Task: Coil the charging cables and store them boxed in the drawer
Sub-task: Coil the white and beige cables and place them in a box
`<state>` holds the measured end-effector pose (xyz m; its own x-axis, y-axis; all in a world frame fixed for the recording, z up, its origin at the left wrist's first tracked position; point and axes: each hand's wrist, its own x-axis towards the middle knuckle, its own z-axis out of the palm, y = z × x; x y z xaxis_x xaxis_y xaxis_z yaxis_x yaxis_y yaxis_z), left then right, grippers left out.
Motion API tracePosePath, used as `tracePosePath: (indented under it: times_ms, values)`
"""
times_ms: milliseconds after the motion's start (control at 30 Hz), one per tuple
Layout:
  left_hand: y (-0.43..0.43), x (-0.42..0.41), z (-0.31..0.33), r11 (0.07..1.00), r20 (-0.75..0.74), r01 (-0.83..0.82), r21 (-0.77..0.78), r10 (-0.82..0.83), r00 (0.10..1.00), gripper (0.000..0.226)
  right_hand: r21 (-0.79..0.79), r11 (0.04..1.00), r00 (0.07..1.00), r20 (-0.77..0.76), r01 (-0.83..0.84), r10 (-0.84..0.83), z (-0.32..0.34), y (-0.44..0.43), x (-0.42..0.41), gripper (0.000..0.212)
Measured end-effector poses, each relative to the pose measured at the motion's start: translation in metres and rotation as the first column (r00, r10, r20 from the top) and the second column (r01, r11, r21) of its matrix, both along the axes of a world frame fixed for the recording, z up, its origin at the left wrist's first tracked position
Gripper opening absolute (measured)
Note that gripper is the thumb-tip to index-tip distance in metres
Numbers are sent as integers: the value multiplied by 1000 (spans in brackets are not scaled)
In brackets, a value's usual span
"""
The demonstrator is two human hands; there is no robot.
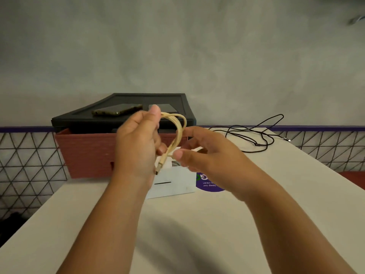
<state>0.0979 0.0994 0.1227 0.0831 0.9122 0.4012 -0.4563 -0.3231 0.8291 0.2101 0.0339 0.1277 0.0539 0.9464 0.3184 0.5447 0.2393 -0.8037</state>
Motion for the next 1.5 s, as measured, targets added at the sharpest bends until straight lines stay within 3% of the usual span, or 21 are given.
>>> tracePosePath:
  times_ms: [67, 167, 367, 500, 667, 767, 833, 900, 1067, 1200, 1367, 1433, 1500]
  values:
    - [-7, 10, -1, 999, 11, 51, 2, -51, 999, 44, 35, 998, 993, -109, 56, -52, -1, 4, -8, 11]
    - [-13, 15, 1, 997, 11, 81, 4, -81, 997, 52, 32, 993, 971, -218, 111, -101, -3, 6, -12, 16]
    - [-23, 20, 2, 997, -49, 41, 72, -38, 998, 53, -34, 998, 913, -404, 45, -55, 0, 3, -12, 25]
    - [-19, 18, 0, 991, -72, -41, 125, 50, 996, 46, -94, 995, 960, -278, -32, 5, 7, -5, -2, 31]
    - [-5, 2, 3, 994, -3, -96, 60, 97, 995, 49, -85, 987, 956, -272, -140, 112, 19, -18, 14, 35]
    - [-9, 2, 9, 1000, 96, -4, -2, 4, 995, 43, -11, 1000, 1000, 6, -10, 10, 20, -19, 11, 34]
    - [-11, 4, 13, 993, 191, 107, -46, -97, 977, 38, 114, 987, 958, 247, 117, -143, 20, -17, 5, 40]
    - [-11, 2, 16, 973, 288, 218, -72, -189, 939, 37, 201, 966, 924, 312, 165, -222, 21, -19, -1, 34]
    - [-11, 1, 18, 900, 444, 425, -93, -344, 827, 37, 212, 964, 958, 201, 161, -205, 21, -21, -5, 31]
    - [-17, 10, 16, 869, 459, 487, -83, -401, 793, 40, 208, 956, 969, -178, 207, -171, 15, -11, -10, 18]
    - [-16, 15, 9, 915, 264, 393, -94, -358, 896, 39, 235, 946, 829, -557, 226, -60, 16, -10, -7, 12]
    - [-17, 15, 6, 923, 171, 372, -97, -352, 920, 34, 226, 945, 782, -622, 237, -47, 16, -9, -6, 16]
    - [-19, 16, 5, 910, 106, 403, -94, -393, 913, 32, 240, 934, 802, -592, 265, -76, 16, -9, -1, 21]
